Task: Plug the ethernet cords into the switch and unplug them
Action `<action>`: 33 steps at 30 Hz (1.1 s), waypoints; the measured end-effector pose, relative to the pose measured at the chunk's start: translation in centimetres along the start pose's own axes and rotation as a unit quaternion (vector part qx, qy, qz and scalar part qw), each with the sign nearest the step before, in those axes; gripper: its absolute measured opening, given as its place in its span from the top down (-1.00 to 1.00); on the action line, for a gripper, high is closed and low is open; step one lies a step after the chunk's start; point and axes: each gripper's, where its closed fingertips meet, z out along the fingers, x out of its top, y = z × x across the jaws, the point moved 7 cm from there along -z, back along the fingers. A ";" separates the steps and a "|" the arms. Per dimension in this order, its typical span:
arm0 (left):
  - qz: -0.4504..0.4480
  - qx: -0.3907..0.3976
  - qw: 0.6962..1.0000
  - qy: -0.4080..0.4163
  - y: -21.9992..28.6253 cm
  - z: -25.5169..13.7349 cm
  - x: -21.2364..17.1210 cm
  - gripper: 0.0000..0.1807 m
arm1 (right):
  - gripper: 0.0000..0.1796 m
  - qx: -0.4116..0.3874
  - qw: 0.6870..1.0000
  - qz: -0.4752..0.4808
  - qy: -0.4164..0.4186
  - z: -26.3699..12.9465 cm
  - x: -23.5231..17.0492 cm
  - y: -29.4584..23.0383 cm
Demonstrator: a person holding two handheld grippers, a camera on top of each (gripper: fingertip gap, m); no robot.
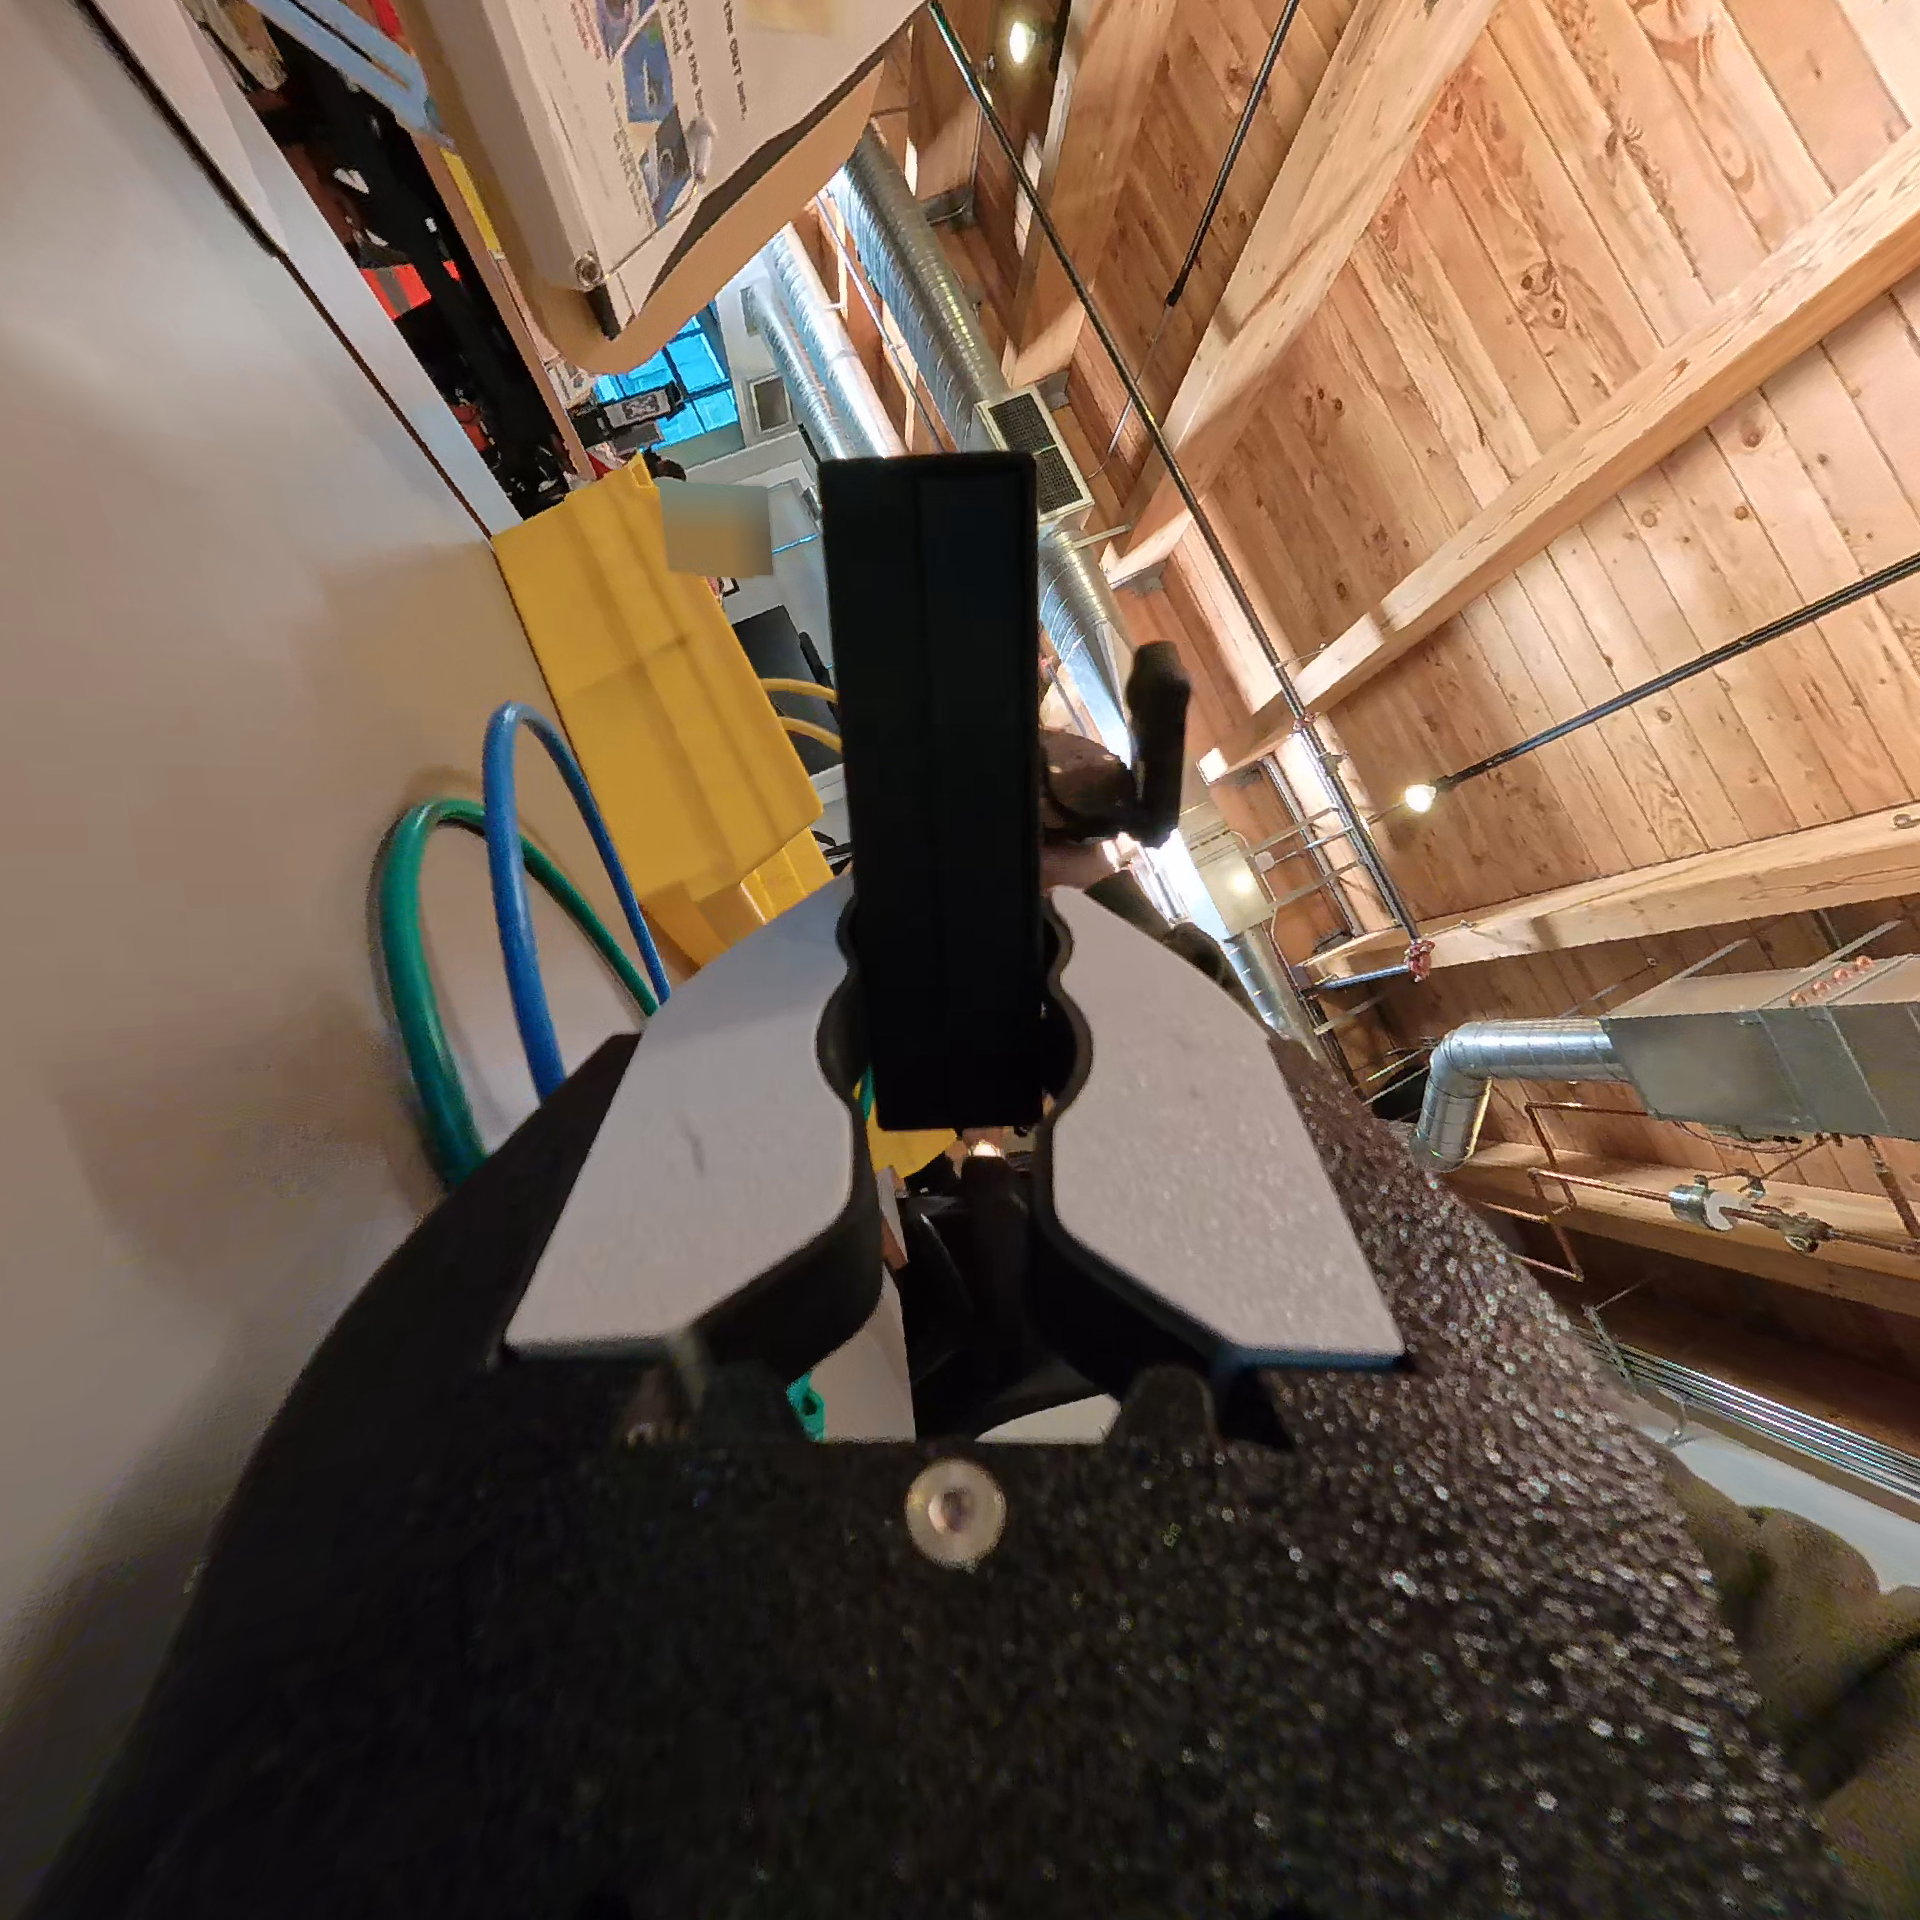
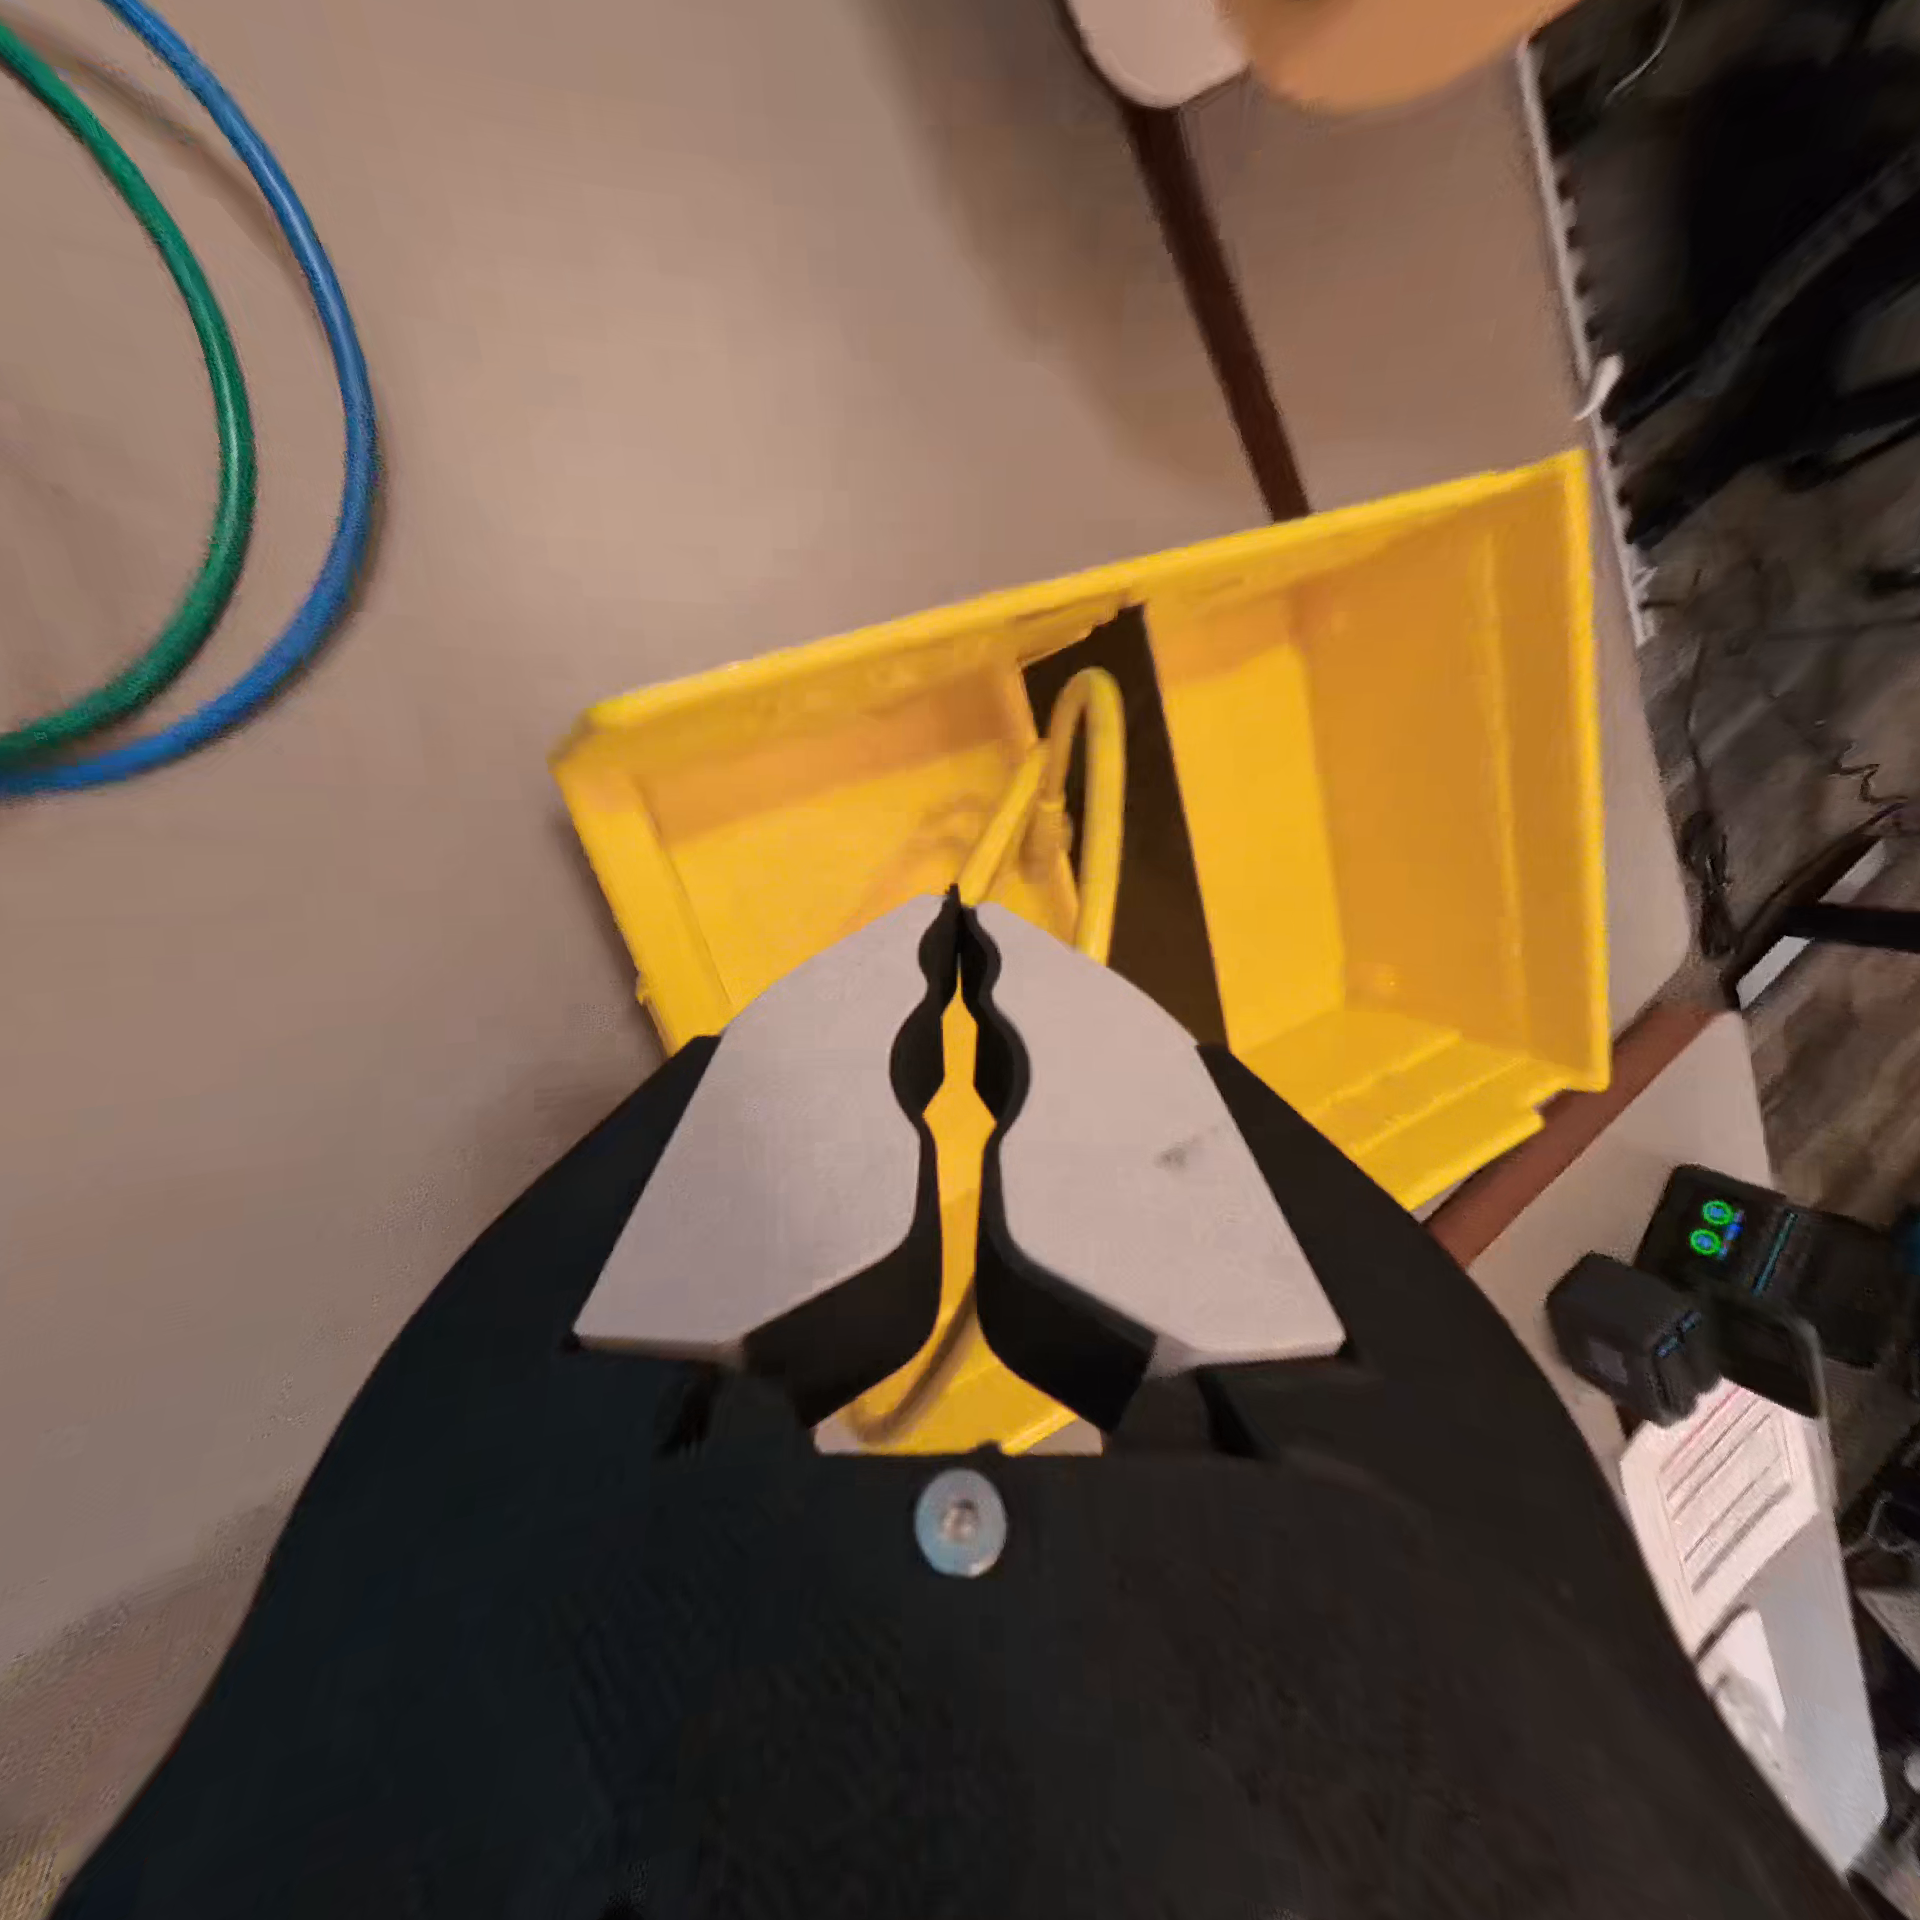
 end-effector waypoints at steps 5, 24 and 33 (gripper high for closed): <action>-0.005 -0.003 1.000 -0.003 -0.1 0.1 0.0 0.68 | 0.92 -0.005 0.998 0.053 0.039 -0.3 -0.5 0.7; -0.001 -0.013 1.000 -0.011 0.0 0.2 -0.2 0.68 | 0.24 -0.088 0.992 -0.026 -0.085 5.3 -3.7 -9.4; -0.006 -0.015 1.000 -0.011 -0.1 0.2 -0.2 0.68 | 0.95 -0.086 0.985 -0.127 -0.078 0.7 -3.5 -8.2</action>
